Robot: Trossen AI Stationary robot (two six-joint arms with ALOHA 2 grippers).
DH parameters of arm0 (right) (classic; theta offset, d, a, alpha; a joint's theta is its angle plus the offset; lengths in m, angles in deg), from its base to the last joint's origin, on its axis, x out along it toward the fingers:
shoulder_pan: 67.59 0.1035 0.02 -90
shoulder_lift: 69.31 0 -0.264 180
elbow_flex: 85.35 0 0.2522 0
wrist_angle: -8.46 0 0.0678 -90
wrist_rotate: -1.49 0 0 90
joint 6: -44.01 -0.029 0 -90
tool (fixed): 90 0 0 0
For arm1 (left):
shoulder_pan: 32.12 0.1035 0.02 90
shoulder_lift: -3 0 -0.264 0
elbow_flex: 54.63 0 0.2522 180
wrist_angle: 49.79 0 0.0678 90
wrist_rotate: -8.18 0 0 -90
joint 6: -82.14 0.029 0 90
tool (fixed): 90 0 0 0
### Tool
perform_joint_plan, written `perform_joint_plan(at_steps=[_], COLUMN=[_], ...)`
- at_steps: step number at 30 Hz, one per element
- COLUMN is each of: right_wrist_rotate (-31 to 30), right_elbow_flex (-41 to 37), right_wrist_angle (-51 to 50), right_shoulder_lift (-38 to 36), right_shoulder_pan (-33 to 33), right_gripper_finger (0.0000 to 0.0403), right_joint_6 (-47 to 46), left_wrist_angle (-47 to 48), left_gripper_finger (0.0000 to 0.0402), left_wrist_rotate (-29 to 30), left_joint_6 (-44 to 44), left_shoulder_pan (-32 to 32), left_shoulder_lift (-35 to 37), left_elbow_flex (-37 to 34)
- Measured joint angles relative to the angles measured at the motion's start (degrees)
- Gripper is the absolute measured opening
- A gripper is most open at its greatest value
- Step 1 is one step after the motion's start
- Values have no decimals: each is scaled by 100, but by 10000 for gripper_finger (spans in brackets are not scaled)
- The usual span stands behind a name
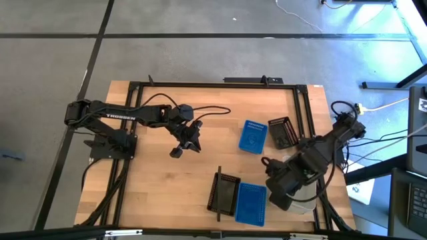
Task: Stack baskets on shelf by color
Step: Stack the gray bin on top of the gray bins on the shelf
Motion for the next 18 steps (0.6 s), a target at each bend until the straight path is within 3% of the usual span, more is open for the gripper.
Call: perform_joint_plan(at_steps=[7, 18], right_wrist_rotate=[338, 643], right_elbow_flex=[4, -478], right_wrist_angle=[861, 992], right_shoulder_lift=[-3, -6], right_shoulder_pan=[25, 62], right_gripper_finger=[0, 0], right_joint_6=[23, 90], left_wrist_angle=[2, 0], left_gripper_finger=[39, 39], left_wrist_rotate=[1, 2], left_joint_6=[-1, 2], left_shoulder_pan=[0, 2], left_shoulder_lift=[0, 0], left_elbow_flex=[0, 0])
